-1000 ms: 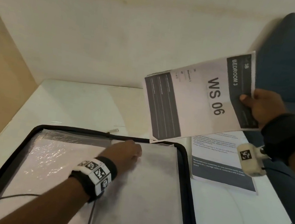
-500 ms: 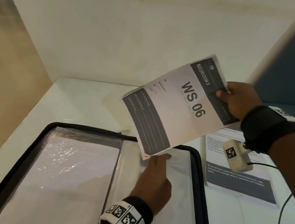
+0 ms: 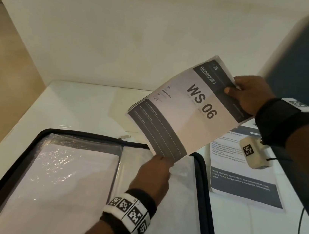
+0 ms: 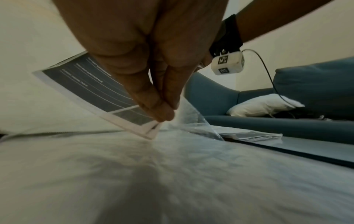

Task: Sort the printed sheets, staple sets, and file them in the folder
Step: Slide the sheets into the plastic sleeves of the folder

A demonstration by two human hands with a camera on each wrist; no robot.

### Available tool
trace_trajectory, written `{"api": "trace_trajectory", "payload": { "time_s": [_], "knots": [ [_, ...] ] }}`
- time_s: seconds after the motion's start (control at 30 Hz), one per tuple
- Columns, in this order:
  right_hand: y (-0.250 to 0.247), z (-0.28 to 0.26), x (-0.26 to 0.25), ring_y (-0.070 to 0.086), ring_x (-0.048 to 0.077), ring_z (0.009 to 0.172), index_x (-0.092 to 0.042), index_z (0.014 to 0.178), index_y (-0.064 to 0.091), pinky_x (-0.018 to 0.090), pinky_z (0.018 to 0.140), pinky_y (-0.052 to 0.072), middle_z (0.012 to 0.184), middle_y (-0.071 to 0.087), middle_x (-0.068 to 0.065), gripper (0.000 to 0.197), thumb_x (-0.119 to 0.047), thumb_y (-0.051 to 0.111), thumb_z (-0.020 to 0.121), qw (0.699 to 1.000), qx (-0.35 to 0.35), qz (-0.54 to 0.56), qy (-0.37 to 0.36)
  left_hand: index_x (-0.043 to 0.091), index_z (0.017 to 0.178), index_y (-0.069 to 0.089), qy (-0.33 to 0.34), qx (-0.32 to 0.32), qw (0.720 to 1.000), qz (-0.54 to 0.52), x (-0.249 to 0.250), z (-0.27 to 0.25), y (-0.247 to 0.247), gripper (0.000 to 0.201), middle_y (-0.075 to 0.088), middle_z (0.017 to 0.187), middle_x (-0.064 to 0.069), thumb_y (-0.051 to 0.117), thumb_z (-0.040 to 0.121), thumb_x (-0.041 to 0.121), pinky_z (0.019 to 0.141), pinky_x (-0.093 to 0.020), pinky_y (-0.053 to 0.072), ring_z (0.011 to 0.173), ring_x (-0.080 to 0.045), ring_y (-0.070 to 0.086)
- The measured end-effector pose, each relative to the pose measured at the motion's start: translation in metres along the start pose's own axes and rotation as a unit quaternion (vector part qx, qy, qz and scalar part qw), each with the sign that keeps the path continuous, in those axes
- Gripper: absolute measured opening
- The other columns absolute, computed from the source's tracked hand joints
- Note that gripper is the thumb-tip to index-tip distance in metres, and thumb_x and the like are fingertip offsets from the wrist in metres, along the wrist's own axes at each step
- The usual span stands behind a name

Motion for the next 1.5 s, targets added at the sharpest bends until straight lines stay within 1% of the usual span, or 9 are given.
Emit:
{"api": "trace_trajectory", "payload": {
  "time_s": [0.23,0.47,0.67,0.83,0.97,1.1,1.2,1.37,1.5],
  "knots": [
    [-0.004,0.024,-0.062,0.060,0.029,0.086,-0.003,0.106,0.070,0.038,0.086,0.047,0.098,0.068,0.018,0.023,-0.020,0.062,0.093,0.988,-0.058,-0.101,-0.098,0.018,0.095,0.064,0.023,0.003,0.992,0.124,0.010,0.041,-0.013,0.010,0.064,0.090,-0.001,0.054,0.093,0.022,0.080,-0.034,0.055,0.081,-0.019,0.061],
    [0.030,0.047,-0.080,0.062,0.028,0.078,-0.011,0.104,0.072,0.042,0.087,0.052,0.092,0.071,0.013,0.017,-0.019,0.062,0.092,0.978,-0.133,-0.121,-0.107,0.024,0.092,0.069,-0.082,-0.017,0.984,0.157,-0.068,0.031,-0.027,0.013,0.050,0.119,-0.002,0.069,0.083,0.034,0.095,-0.046,0.048,0.115,-0.025,0.047],
    [0.049,0.056,-0.068,0.063,0.027,0.077,-0.011,0.107,0.072,0.041,0.085,0.052,0.085,0.068,0.008,0.020,-0.021,0.063,0.092,0.974,-0.165,-0.133,-0.080,0.018,0.085,0.074,-0.055,0.048,0.993,0.092,-0.070,0.034,-0.053,0.005,0.037,0.138,-0.007,0.072,0.080,0.016,0.100,-0.037,0.048,0.122,-0.029,0.045],
    [0.047,0.066,-0.060,0.055,0.025,0.086,-0.009,0.114,0.067,0.035,0.086,0.043,0.099,0.064,0.011,0.031,-0.031,0.063,0.092,0.973,-0.158,-0.152,-0.072,0.025,0.075,0.070,-0.054,-0.023,0.997,0.055,-0.081,0.047,-0.044,0.018,0.055,0.099,0.001,0.062,0.083,0.010,0.075,-0.021,0.042,0.089,-0.018,0.058],
    [0.048,0.043,-0.003,0.061,0.026,0.087,-0.010,0.104,0.068,0.034,0.076,0.048,0.098,0.067,0.009,0.028,-0.034,0.067,0.088,0.974,-0.182,0.095,0.097,0.019,0.078,0.070,-0.054,-0.026,0.996,0.064,-0.086,0.050,-0.050,0.016,0.060,0.092,0.003,0.060,0.088,0.011,0.080,-0.021,0.043,0.084,-0.011,0.054],
    [0.082,-0.013,0.055,0.064,0.033,0.109,-0.008,0.111,0.065,0.048,0.087,0.053,0.115,0.069,0.012,0.040,-0.036,0.065,0.083,0.846,-0.243,0.395,0.263,0.014,0.086,0.070,-0.072,-0.055,0.995,0.033,-0.090,0.052,-0.049,0.008,0.064,0.092,0.004,0.062,0.089,0.015,0.079,-0.021,0.038,0.084,-0.010,0.054],
    [0.120,-0.039,0.071,0.065,0.038,0.108,-0.007,0.123,0.058,0.054,0.089,0.052,0.120,0.067,0.018,0.049,-0.034,0.066,0.083,0.818,-0.288,0.402,0.293,0.016,0.084,0.070,-0.094,-0.069,0.992,0.039,-0.092,0.054,-0.045,0.006,0.063,0.090,0.003,0.065,0.087,0.016,0.077,-0.023,0.038,0.083,-0.011,0.054],
    [0.173,-0.059,0.068,0.068,0.035,0.084,-0.001,0.116,0.049,0.047,0.069,0.059,0.108,0.064,0.018,0.056,-0.044,0.069,0.085,0.846,-0.286,0.266,0.363,0.020,0.075,0.068,-0.108,-0.075,0.989,0.062,-0.098,0.057,-0.042,0.011,0.060,0.095,0.001,0.066,0.084,0.013,0.076,-0.023,0.038,0.085,-0.013,0.055],
    [0.180,-0.042,0.069,0.067,0.033,0.079,-0.006,0.112,0.052,0.040,0.054,0.060,0.112,0.061,0.015,0.034,-0.021,0.070,0.087,0.878,-0.227,0.232,0.353,0.017,0.078,0.071,-0.103,-0.063,0.991,0.063,-0.099,0.058,-0.045,0.010,0.057,0.089,0.004,0.065,0.085,0.012,0.078,-0.021,0.038,0.084,-0.012,0.053]
  ]
}}
Point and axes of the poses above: each hand's wrist, its own z-axis towards the middle knuckle, its own y-axis out of the palm, x = y × z, the point moved 9 cm from there along z, towards the middle knuckle
